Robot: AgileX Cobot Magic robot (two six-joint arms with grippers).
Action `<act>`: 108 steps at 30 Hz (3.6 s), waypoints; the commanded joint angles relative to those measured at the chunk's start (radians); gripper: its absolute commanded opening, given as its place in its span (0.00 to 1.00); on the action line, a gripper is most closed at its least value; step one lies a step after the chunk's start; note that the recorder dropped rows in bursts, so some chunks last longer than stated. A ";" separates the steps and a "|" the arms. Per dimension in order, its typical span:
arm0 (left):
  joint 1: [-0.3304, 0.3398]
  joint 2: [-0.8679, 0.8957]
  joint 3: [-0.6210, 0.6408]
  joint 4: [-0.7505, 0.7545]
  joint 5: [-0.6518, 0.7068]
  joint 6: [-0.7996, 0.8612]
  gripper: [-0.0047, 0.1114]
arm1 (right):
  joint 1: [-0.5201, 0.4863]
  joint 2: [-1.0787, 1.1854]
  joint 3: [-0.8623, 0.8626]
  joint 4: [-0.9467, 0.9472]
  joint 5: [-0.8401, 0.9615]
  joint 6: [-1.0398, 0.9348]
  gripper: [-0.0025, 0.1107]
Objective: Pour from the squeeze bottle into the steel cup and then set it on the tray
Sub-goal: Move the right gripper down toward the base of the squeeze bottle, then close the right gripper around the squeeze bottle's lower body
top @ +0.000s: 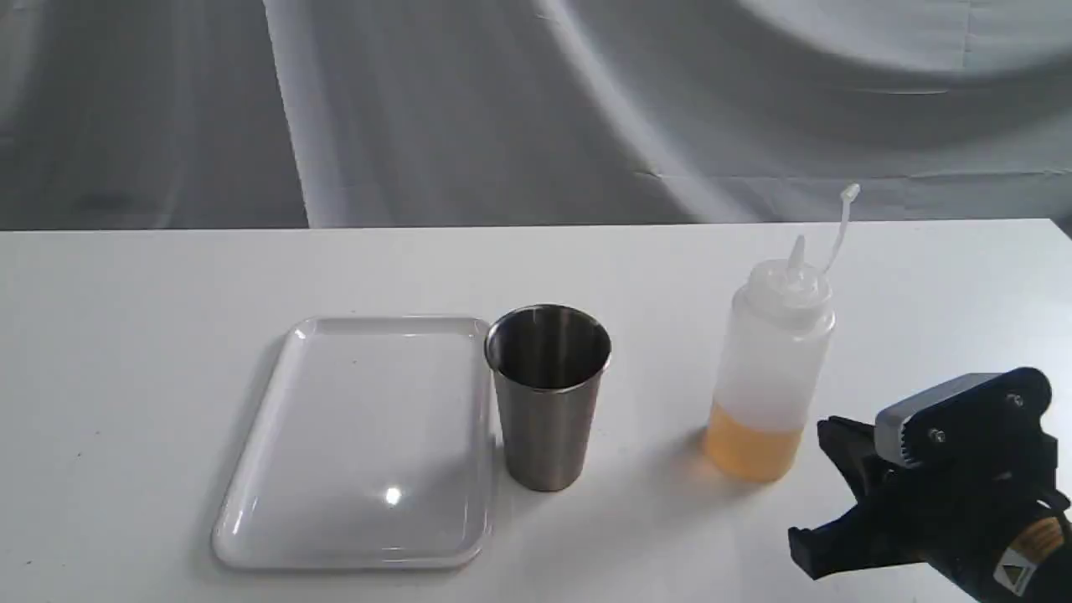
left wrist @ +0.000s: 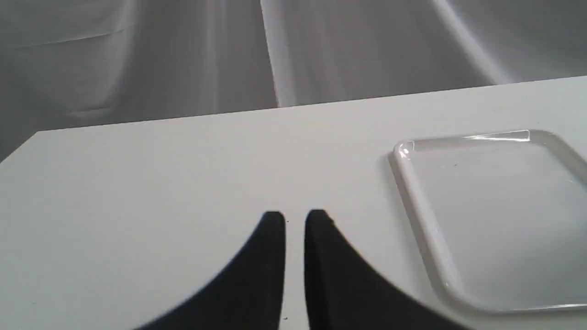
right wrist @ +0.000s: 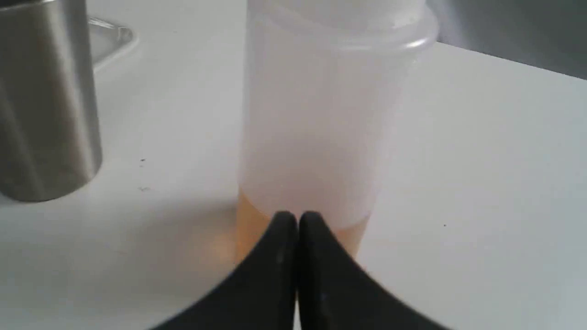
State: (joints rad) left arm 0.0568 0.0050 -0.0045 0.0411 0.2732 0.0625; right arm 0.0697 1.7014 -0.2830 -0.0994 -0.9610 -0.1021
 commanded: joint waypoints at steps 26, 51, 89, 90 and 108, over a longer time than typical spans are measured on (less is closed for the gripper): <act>0.001 -0.005 0.004 0.002 -0.007 -0.002 0.11 | -0.001 0.169 0.007 0.012 -0.227 -0.003 0.95; 0.001 -0.005 0.004 0.002 -0.007 -0.002 0.11 | -0.001 0.260 -0.116 -0.020 -0.255 -0.003 0.95; 0.001 -0.005 0.004 0.002 -0.007 -0.002 0.11 | -0.001 0.459 -0.313 0.008 -0.260 -0.001 0.95; 0.001 -0.005 0.004 0.002 -0.007 -0.002 0.11 | -0.001 0.459 -0.313 0.019 -0.260 -0.001 0.95; 0.001 -0.005 0.004 0.002 -0.007 -0.002 0.11 | -0.001 0.540 -0.398 0.014 -0.260 0.004 0.95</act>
State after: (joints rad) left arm 0.0568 0.0050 -0.0045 0.0411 0.2732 0.0625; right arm 0.0697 2.2402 -0.6699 -0.0813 -1.2092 -0.1021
